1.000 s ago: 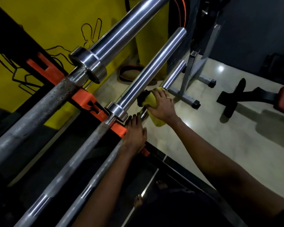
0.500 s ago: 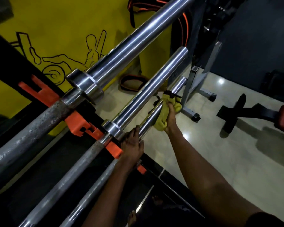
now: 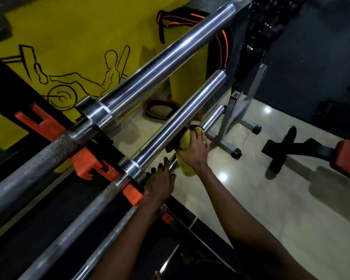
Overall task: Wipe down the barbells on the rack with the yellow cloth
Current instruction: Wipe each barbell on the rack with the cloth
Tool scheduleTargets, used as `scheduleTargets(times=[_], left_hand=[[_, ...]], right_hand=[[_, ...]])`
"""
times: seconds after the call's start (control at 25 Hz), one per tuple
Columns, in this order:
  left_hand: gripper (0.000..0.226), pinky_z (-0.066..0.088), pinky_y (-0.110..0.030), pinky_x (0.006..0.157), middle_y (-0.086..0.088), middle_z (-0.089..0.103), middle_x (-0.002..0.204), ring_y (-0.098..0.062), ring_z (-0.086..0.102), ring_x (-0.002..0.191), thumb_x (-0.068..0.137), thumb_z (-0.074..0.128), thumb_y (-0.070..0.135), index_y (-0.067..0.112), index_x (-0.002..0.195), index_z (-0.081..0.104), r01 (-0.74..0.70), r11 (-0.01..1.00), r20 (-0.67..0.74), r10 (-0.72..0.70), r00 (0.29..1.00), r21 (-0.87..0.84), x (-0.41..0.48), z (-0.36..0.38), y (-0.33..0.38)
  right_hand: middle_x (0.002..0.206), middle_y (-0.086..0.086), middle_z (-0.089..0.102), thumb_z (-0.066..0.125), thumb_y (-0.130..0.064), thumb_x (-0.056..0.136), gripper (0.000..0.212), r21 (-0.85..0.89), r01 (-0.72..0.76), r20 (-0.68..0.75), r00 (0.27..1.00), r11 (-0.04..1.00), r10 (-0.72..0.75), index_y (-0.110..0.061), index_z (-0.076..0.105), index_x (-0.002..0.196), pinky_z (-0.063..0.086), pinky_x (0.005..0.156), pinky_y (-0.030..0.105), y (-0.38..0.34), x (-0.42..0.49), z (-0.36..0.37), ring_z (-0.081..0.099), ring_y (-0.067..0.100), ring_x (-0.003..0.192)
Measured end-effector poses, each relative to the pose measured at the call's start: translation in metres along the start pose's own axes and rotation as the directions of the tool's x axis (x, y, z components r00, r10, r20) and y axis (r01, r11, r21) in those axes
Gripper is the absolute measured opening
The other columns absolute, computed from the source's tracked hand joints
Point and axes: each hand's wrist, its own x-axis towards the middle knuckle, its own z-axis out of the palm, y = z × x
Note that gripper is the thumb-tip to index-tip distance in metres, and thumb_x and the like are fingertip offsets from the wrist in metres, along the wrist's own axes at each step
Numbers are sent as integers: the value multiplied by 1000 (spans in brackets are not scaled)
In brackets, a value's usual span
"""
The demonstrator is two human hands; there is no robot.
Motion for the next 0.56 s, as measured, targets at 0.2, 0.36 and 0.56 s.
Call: scheduleTargets(times=[0.2,0.36,0.56], left_hand=[[68,49,-47,87,-14,52,134,-34,54,112,98,37,47,17,154,12,-20,999,-83,18,996,-26,-1,5,-4],[67,49,-43,85,-11,54,132,-31,53,113,97,35,52,19,153,15,5,1000,-106,-4,994,5,1,5,-3],[67,49,-44,86,-11,57,128,-33,53,115,96,36,54,19,151,20,4,1000,-133,-2,991,14,1,11,-5]], right_hand=[[163,6,22,79,-47,73,101,-3,-113,-62,992,994,112,-15,28,154,14,120,61,27,69,-28,12,33,151],[165,11,11,79,-34,77,103,31,-231,-111,966,973,233,-15,18,157,26,118,59,35,115,-43,16,39,149],[141,9,49,76,-29,83,82,616,-310,-110,876,724,469,-13,31,149,43,108,45,49,127,-49,51,24,124]])
